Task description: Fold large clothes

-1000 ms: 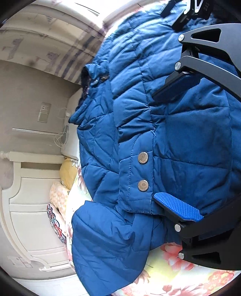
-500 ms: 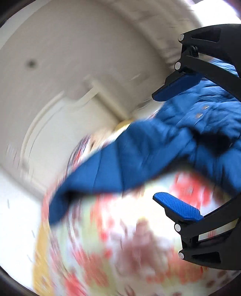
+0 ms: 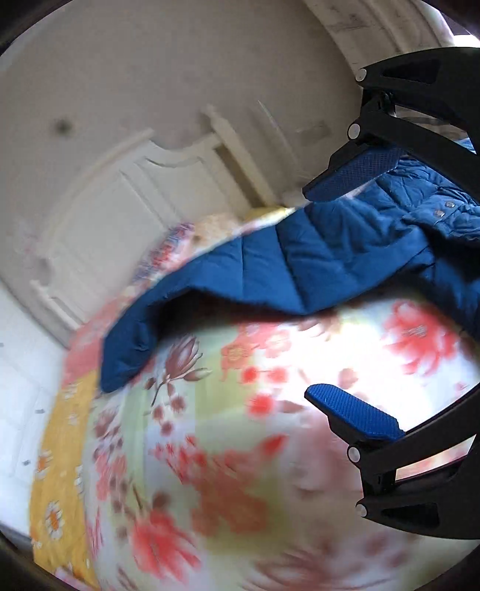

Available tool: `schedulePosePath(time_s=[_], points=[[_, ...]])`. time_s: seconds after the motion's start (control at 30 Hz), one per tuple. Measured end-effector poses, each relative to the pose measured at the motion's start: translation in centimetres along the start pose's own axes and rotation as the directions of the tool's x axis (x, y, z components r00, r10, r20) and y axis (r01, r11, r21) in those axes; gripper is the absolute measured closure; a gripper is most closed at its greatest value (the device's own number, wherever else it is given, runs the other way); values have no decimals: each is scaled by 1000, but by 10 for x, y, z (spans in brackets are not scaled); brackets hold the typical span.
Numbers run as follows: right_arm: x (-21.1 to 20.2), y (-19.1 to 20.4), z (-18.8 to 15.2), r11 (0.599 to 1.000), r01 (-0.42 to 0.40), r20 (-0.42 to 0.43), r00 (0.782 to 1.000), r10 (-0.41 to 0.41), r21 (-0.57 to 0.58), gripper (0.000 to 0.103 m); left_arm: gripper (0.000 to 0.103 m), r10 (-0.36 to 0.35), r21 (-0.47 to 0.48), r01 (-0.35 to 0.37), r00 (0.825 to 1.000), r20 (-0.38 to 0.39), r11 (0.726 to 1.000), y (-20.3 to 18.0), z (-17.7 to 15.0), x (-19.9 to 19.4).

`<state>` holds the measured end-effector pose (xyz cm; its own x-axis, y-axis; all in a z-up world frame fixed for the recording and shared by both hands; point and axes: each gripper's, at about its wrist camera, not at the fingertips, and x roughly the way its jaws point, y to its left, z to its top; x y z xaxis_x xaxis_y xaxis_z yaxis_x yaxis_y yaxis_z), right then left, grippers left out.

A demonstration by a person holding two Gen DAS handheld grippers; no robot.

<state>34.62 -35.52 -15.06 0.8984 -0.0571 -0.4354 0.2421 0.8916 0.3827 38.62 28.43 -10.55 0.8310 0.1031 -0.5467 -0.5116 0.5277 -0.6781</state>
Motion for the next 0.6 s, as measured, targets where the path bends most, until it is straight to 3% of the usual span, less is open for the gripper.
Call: schedulePosePath(time_s=[0.1,0.2,0.33,0.4,0.43,0.47,0.53,0.6], points=[[1,4,-1,1000,6,-5,1000,-6,-18,9,7,-73,-90,65,993,-88,994,22,48,37],[3,7,-3,999,10,-12,1000,-10,-30,9,7,-156,-198,138,984,-82,971,42,86,61],[5,10,-4,999,14,-19,1000,-15,-41,9,9,-196,-246,163,974,-115,955,45,129,98],[5,10,-4,999,13,-22,1000,-14,-42,9,38,-197,-273,164,975,-100,948,47,142,111],[4,10,-4,999,12,-22,1000,-13,-40,9,70,-242,-303,201,965,-103,932,50,147,117],[4,9,-4,999,11,-22,1000,-12,-39,9,86,-258,-329,212,961,-103,920,52,148,120],[5,9,-4,999,9,-21,1000,-10,-37,9,89,-245,-303,221,969,-44,927,38,147,104],[5,9,-4,999,6,-20,1000,-7,-34,9,90,-257,-138,255,966,4,957,-4,139,75]])
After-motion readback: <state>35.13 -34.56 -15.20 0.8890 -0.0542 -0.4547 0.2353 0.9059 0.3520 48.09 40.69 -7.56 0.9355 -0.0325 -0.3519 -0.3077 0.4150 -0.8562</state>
